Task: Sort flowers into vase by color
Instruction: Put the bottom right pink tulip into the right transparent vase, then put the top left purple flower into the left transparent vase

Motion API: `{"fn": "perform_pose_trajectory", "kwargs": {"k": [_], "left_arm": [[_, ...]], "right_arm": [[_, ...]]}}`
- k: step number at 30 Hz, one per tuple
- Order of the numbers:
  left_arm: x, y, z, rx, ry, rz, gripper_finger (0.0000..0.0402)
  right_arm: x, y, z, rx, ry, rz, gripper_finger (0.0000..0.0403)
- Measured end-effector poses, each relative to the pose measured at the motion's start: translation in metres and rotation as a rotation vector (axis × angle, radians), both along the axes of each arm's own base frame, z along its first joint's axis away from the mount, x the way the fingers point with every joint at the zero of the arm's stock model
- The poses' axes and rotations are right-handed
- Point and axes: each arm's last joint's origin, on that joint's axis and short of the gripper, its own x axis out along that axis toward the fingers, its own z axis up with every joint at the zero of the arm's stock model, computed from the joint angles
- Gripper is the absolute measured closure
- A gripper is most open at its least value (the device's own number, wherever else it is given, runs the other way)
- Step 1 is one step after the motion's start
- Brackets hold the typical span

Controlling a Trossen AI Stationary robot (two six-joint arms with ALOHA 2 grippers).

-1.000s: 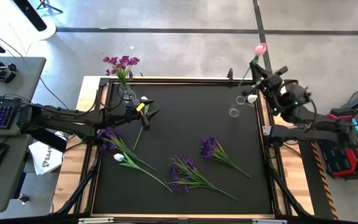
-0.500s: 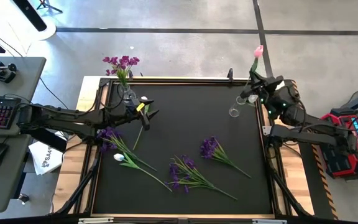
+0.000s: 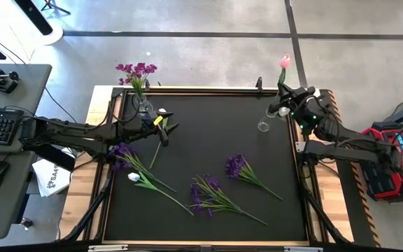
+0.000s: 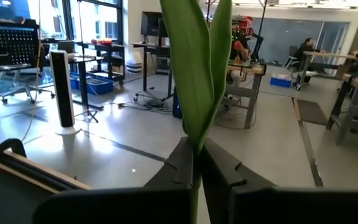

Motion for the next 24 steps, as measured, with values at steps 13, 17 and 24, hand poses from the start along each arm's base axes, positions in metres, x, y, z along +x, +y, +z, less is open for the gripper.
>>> {"fn": "perform_pose_trajectory", "kwargs": {"k": [13, 17, 24], "left_arm": [[0.000, 0.000, 0.000, 0.000, 0.001, 0.000, 0.0149], [0.000, 0.000, 0.000, -0.006, 0.000, 0.001, 0.0149], [0.000, 0.000, -0.001, -0.007, 0.002, 0.001, 0.0149]], "right_arm": [[0.005, -0.003, -0.008, 0.036, 0.054, -0.038, 0.0316], [0.003, -0.002, -0.011, 0.055, 0.094, -0.038, 0.0283], [-0.004, 0.003, -0.006, 0.044, 0.048, -0.023, 0.0255]]}}
